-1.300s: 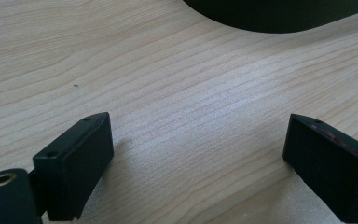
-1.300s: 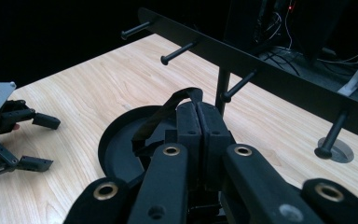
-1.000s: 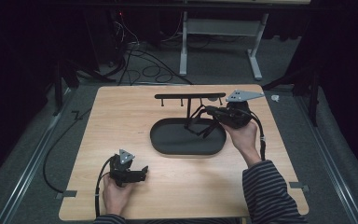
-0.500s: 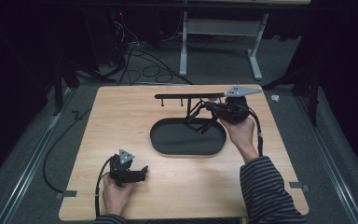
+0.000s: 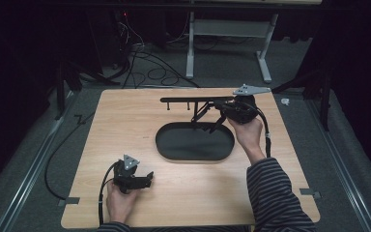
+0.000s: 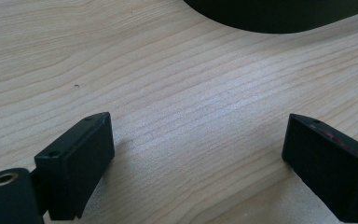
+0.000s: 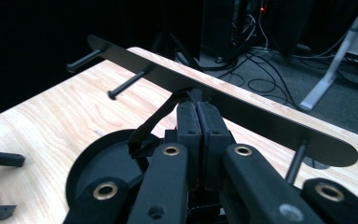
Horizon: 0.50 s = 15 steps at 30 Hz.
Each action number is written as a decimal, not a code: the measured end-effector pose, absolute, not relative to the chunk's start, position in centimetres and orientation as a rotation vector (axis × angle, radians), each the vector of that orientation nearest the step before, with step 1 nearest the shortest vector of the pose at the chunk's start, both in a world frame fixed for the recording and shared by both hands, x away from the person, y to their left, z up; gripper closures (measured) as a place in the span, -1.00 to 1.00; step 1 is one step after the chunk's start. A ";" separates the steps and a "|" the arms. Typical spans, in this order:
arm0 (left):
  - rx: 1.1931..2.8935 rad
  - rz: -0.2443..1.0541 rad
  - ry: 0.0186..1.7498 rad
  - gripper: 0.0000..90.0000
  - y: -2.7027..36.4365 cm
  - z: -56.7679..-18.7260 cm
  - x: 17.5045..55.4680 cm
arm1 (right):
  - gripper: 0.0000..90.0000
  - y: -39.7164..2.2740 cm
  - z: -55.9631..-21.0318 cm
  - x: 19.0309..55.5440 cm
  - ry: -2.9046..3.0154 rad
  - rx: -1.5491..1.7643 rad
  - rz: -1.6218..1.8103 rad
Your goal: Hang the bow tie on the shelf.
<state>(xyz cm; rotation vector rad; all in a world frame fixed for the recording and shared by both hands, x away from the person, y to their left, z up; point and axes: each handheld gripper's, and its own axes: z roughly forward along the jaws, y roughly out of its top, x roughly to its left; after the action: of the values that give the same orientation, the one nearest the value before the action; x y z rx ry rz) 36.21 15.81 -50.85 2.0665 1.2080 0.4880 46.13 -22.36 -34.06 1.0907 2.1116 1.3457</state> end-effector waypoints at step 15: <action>2.065 0.487 1.208 -0.79 15.8 -50.9 36.2 | 0.97 -22.4 -35.1 47.1 2.115 1.167 1.254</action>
<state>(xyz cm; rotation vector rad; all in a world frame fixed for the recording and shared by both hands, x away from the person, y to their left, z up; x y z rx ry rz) 36.20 15.80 -50.86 2.0650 1.2083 0.4875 47.09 -22.39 -35.11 1.1667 2.1149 1.2535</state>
